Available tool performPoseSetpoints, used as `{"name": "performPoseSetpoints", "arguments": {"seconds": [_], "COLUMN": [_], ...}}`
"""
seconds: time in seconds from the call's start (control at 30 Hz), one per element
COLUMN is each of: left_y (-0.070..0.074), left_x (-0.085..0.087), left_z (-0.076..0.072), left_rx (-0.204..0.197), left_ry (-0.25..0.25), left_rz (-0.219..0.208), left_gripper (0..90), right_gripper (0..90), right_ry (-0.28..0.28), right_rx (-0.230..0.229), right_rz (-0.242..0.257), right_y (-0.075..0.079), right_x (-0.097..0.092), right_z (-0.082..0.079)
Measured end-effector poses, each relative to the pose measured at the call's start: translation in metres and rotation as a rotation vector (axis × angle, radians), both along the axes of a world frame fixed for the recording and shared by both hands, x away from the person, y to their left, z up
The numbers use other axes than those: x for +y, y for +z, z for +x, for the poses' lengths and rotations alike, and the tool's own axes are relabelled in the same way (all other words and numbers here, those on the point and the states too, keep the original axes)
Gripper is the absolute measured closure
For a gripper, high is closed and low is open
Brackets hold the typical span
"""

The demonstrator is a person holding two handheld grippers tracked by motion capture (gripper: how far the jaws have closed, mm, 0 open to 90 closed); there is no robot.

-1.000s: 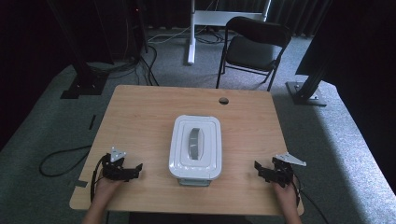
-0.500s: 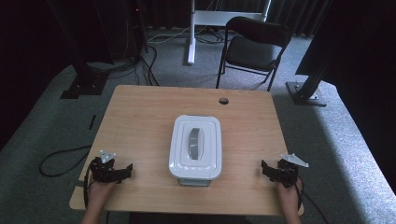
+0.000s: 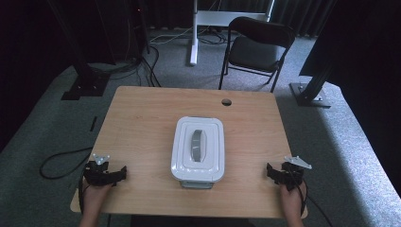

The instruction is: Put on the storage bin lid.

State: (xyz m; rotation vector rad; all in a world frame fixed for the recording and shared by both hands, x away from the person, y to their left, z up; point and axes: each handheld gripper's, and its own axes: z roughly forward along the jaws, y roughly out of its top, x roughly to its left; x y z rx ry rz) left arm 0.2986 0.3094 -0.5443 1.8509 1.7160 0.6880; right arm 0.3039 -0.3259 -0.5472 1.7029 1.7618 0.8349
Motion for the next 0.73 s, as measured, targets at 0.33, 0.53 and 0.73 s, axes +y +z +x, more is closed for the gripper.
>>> {"name": "performPoseSetpoints", "arguments": {"seconds": [0.33, 0.53, 0.73], "left_y": [-0.0021, -0.002, -0.002], "left_x": [0.0072, 0.0065, 0.0034], "left_z": [0.0026, 0.003, 0.0027], "left_rx": [-0.012, -0.009, -0.009], "left_ry": [0.05, 0.021, 0.032], "left_rz": [-0.012, -0.009, -0.011], "left_gripper": [0.1, 0.2, 0.2], "right_gripper": [11.5, 11.6, 11.6], "right_ry": [-0.028, -0.025, -0.023], "right_rx": [0.044, 0.046, 0.046], "right_rz": [-0.023, -0.021, -0.021], "right_y": [-0.003, -0.0031, -0.0031], "right_x": [0.0024, 0.002, 0.002], "right_z": [0.0018, 0.0019, 0.002]}}
